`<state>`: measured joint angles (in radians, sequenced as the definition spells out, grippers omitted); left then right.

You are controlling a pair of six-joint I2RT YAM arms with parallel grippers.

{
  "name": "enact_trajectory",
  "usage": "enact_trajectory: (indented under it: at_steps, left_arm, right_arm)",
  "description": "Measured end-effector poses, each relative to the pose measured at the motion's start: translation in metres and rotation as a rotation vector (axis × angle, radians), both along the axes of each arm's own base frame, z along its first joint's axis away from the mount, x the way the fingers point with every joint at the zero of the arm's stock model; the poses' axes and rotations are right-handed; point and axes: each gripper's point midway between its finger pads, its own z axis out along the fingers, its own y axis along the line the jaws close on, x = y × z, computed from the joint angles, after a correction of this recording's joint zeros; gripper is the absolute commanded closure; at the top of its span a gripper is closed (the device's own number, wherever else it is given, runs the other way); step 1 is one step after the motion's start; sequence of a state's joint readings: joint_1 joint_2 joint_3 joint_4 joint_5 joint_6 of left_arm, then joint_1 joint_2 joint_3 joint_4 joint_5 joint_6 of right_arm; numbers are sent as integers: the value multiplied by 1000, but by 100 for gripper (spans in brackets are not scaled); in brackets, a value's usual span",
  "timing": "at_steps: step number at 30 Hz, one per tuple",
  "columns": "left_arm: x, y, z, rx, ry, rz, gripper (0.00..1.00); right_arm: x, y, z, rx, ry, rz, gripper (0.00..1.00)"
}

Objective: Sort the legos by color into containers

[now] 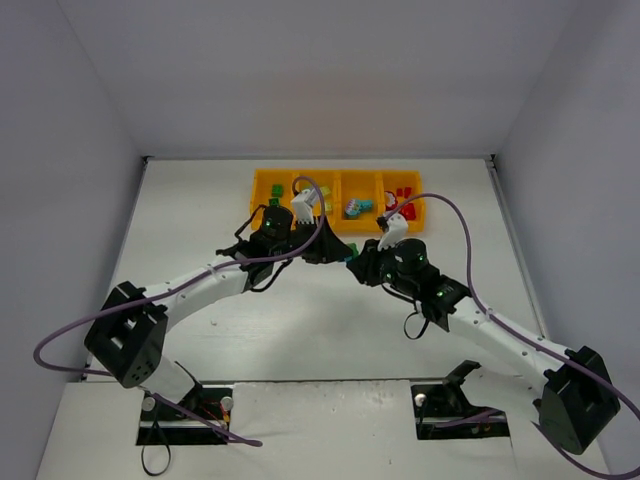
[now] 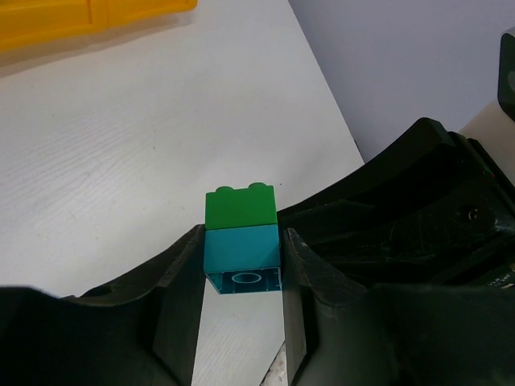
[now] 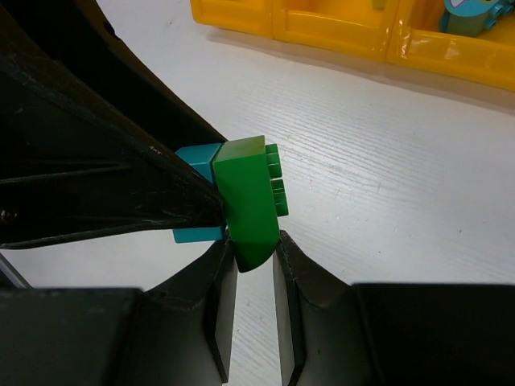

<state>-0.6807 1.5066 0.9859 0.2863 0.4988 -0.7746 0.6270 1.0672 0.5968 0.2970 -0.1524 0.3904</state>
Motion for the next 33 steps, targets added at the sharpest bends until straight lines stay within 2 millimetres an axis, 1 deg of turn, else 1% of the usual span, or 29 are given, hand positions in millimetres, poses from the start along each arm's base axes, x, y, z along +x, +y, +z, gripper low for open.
enact_trajectory:
  at_steps: [2, 5, 7, 10, 13, 16, 18, 20, 22, 25, 27, 30, 33]
  left_arm:
    - [-2, 2, 0, 6, 3, -1, 100]
    - [-9, 7, 6, 2, 2, -10, 100]
    - [-16, 14, 10, -2, -1, -15, 100]
    - [-20, 28, 13, -6, -5, 2, 100]
    - [-16, 45, 12, -2, 0, 39, 100]
    - [-7, 68, 11, 6, 4, 98, 100]
    - [-2, 87, 9, 17, 8, 145, 100]
    - [4, 106, 10, 30, 5, 195, 100]
    - [8, 124, 14, 43, -8, 245, 100]
    - [7, 151, 23, 69, -42, 313, 100]
    - [5, 165, 27, 91, -64, 352, 100]
    - [0, 177, 29, 117, -79, 380, 100]
    - [-6, 183, 25, 137, -72, 392, 100]
  right_arm:
    - [0, 0, 0, -6, -4, 3, 100]
    - [5, -6, -1, -31, -24, -26, 100]
    - [8, -9, -2, -46, -33, -40, 100]
    - [10, -11, -7, -73, -36, -43, 100]
    - [13, -11, -16, -106, -29, -39, 100]
    - [18, -9, -22, -137, -20, -32, 100]
    - [27, -6, -20, -153, -26, -34, 100]
    - [32, -4, -19, -165, -32, -27, 100]
    - [45, 5, -12, -178, -46, -16, 100]
    - [72, 22, -3, -180, -70, -9, 100]
    - [85, 27, -2, -186, -75, -14, 100]
    - [111, 23, -5, -195, -65, -54, 100]
    - [142, 8, -9, -204, -44, -129, 100]
